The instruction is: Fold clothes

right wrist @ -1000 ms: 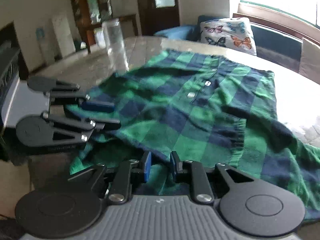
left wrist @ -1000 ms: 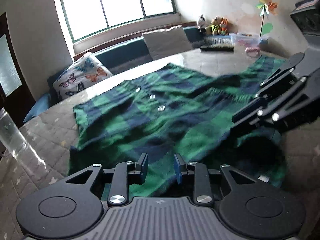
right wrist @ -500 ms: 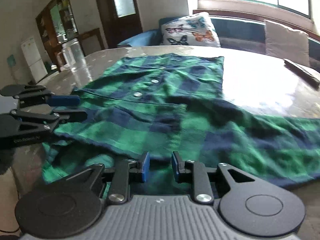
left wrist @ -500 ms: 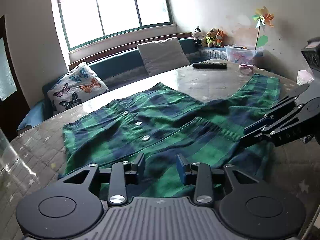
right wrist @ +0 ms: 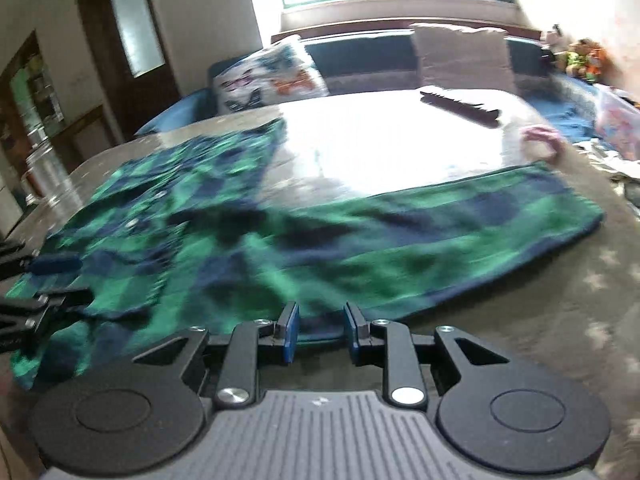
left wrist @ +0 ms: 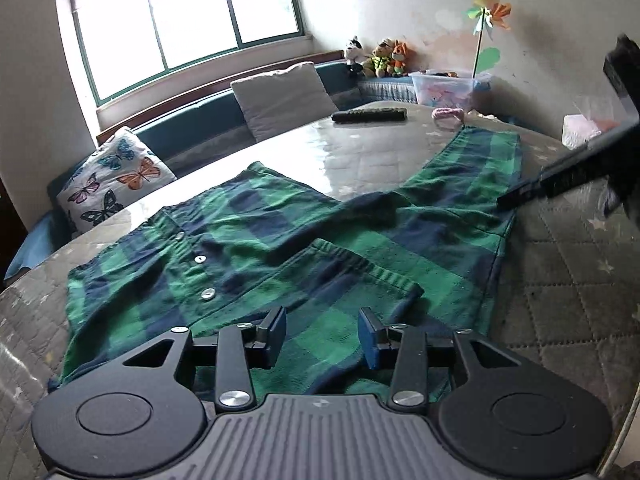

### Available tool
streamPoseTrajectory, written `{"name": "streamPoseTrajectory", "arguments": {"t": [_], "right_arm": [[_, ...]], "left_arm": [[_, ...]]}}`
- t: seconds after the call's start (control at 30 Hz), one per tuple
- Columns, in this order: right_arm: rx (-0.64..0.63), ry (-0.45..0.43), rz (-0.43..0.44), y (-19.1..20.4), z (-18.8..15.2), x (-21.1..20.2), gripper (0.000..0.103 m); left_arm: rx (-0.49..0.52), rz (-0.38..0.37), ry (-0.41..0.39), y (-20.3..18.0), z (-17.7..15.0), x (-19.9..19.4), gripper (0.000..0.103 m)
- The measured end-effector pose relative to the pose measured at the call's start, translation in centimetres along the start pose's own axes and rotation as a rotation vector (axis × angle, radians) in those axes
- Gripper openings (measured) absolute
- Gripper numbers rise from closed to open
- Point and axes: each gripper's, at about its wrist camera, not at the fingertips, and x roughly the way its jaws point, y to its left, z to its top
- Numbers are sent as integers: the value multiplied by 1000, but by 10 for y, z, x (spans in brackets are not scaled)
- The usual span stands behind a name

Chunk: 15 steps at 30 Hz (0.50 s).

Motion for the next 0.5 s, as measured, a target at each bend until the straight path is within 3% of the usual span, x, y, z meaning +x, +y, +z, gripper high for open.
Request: {"name": "streamPoseTrajectory", "arguments": {"t": [0.3, 0.4, 0.5], "right_arm": [[97, -23, -242, -72, 22, 22, 31], [137, -38, -313, -88, 32, 31, 40], [174, -58, -392, -102, 42, 39, 41]], "left_arm": [[8, -14, 29, -5, -1, 11, 43], [5, -13, 32, -4, -1, 13, 43], [2, -10, 31, -3, 0, 13, 43]]}}
